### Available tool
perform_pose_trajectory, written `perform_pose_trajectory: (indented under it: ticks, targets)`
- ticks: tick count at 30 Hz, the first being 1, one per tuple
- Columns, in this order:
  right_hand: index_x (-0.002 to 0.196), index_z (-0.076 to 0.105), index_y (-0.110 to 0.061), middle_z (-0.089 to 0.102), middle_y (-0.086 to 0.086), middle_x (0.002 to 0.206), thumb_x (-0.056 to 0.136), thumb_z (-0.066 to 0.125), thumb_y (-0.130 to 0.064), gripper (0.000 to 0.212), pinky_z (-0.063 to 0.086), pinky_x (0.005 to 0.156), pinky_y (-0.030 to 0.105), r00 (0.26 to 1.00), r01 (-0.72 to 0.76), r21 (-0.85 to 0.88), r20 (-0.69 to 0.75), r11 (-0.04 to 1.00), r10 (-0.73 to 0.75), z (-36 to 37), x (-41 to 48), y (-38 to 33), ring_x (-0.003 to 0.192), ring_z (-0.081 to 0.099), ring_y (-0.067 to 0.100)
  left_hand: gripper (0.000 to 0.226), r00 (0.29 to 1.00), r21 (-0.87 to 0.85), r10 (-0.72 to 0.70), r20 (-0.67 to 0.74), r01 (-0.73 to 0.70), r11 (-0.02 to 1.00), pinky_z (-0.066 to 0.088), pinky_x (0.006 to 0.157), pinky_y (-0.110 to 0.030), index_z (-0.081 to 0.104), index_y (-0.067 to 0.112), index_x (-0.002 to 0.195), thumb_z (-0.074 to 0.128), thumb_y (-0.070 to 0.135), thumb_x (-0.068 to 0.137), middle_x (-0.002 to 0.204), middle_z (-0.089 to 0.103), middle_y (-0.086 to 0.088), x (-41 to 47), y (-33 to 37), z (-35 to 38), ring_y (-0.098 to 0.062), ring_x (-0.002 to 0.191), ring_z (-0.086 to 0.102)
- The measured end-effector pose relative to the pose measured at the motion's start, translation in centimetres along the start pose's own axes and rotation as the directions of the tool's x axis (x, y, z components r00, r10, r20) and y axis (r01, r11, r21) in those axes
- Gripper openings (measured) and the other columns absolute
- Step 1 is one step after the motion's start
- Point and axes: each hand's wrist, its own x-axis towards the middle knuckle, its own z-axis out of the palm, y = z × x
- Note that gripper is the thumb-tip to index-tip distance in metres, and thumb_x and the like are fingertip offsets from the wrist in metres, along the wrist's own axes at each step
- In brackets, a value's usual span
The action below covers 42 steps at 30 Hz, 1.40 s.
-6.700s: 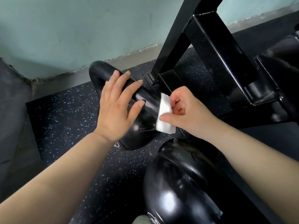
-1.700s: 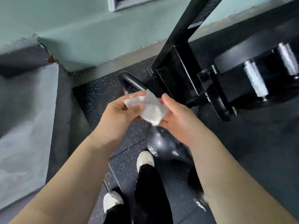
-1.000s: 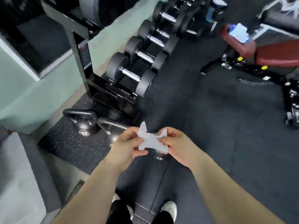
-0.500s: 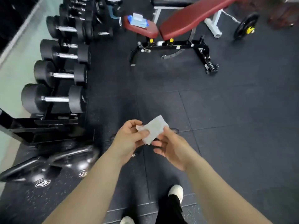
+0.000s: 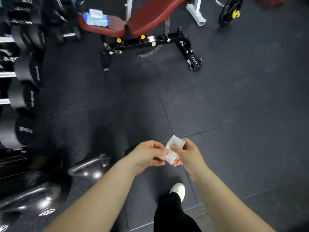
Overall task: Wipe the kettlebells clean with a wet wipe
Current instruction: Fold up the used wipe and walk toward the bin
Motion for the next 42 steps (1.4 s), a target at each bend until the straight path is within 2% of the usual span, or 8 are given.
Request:
perform_pose_trajectory:
  ticks: [8, 15, 19, 22, 25, 34, 38, 42]
  targets:
    - [0.070, 0.055, -0.027, 0.052, -0.008, 0.078, 0.083, 0.049, 0.004, 0.035, 0.041, 0.056, 0.007, 0.935, 0.355, -0.249, 0.126, 0.901, -0.333, -11.7, 8.7, -9.1, 0.057, 0.052, -0.009, 0.012, 0.999, -0.160, 0.005, -0.034, -0.011, 0.987, 0.052, 0.049, -0.015, 0.059, 0.005, 0.077, 0.051, 0.004, 0.086, 0.070, 0.064, -0.004, 10.2, 10.5, 7.0, -0.003, 0.051, 0.064]
    - [0.087, 0.073, -0.009, 0.043, -0.023, 0.091, 0.078, 0.057, 0.011, 0.027, 0.038, 0.066, 0.004, 0.790, 0.610, -0.517, 0.335, 0.600, -0.514, -15.6, 19.3, -15.6, 0.075, 0.051, -0.017, 0.036, 0.999, -0.316, -0.022, -0.023, 0.014, 0.949, 0.053, 0.048, -0.016, 0.063, 0.005, 0.079, 0.050, 0.038, 0.086, 0.061, 0.068, -0.001, 18.9, 18.1, 6.0, -0.007, 0.051, 0.063]
    - [0.095, 0.069, -0.010, 0.047, -0.020, 0.096, 0.082, 0.047, 0.011, 0.033, 0.041, 0.070, 0.004, 0.798, 0.600, -0.483, 0.417, 0.638, -0.435, -15.9, 26.6, -21.1, 0.081, 0.055, -0.002, 0.011, 0.996, -0.320, 0.051, -0.076, -0.073, 0.945, 0.053, 0.053, -0.015, 0.064, 0.008, 0.080, 0.055, 0.011, 0.086, 0.069, 0.068, -0.001, 24.0, 23.4, 4.3, -0.005, 0.056, 0.064]
    - [0.106, 0.056, -0.010, 0.058, -0.003, 0.088, 0.091, 0.042, -0.007, 0.021, 0.049, 0.055, 0.013, 0.918, 0.232, -0.105, 0.353, 0.967, -0.182, -15.0, 31.4, -26.1, 0.067, 0.057, 0.011, 0.016, 0.976, -0.373, 0.098, -0.194, -0.166, 0.913, 0.054, 0.052, -0.015, 0.063, 0.010, 0.078, 0.052, 0.001, 0.085, 0.057, 0.070, 0.005, 27.5, 28.2, 1.8, -0.004, 0.054, 0.064]
    - [0.097, 0.056, -0.007, 0.060, 0.003, 0.082, 0.093, 0.039, -0.020, 0.022, 0.049, 0.046, 0.022, 0.875, -0.002, 0.012, 0.483, 1.000, -0.004, -13.8, 35.7, -29.7, 0.052, 0.056, 0.011, 0.015, 0.941, -0.410, 0.125, -0.315, -0.254, 0.876, 0.055, 0.054, -0.017, 0.060, 0.009, 0.078, 0.052, -0.002, 0.084, 0.060, 0.069, 0.002, 30.3, 32.6, -0.7, -0.005, 0.055, 0.065]
    - [0.075, 0.053, -0.016, 0.056, -0.003, 0.072, 0.084, 0.056, -0.010, 0.012, 0.045, 0.057, 0.017, 0.803, 0.286, -0.231, 0.587, 0.930, -0.102, -2.8, 49.9, -40.6, 0.063, 0.051, 0.008, 0.014, 0.672, -0.476, -0.029, -0.740, -0.493, 0.728, 0.051, 0.080, -0.027, 0.054, 0.012, 0.072, 0.059, 0.002, 0.080, 0.084, 0.061, -0.011, 37.3, 41.4, -9.5, -0.020, 0.081, 0.058]
    - [0.082, 0.050, -0.014, 0.057, 0.002, 0.086, 0.083, 0.053, -0.002, 0.012, 0.051, 0.054, 0.016, 0.679, 0.355, -0.304, 0.733, 0.884, -0.021, 2.5, 54.5, -44.6, 0.065, 0.056, 0.010, 0.013, 0.582, -0.437, -0.093, -0.808, -0.485, 0.757, 0.036, 0.060, -0.021, 0.057, 0.015, 0.071, 0.069, 0.009, 0.071, 0.065, 0.053, 0.002, 38.4, 43.5, -13.7, -0.010, 0.062, 0.046]
    - [0.100, 0.049, -0.012, 0.055, 0.005, 0.093, 0.084, 0.048, 0.002, 0.021, 0.048, 0.049, 0.020, 0.551, 0.387, -0.356, 0.829, 0.850, 0.096, 8.3, 56.9, -47.1, 0.066, 0.057, 0.013, 0.023, 0.541, -0.443, -0.087, -0.837, -0.573, 0.690, 0.044, 0.054, -0.018, 0.059, 0.018, 0.084, 0.054, -0.004, 0.079, 0.072, 0.060, 0.000, 37.6, 44.9, -18.4, -0.010, 0.059, 0.052]
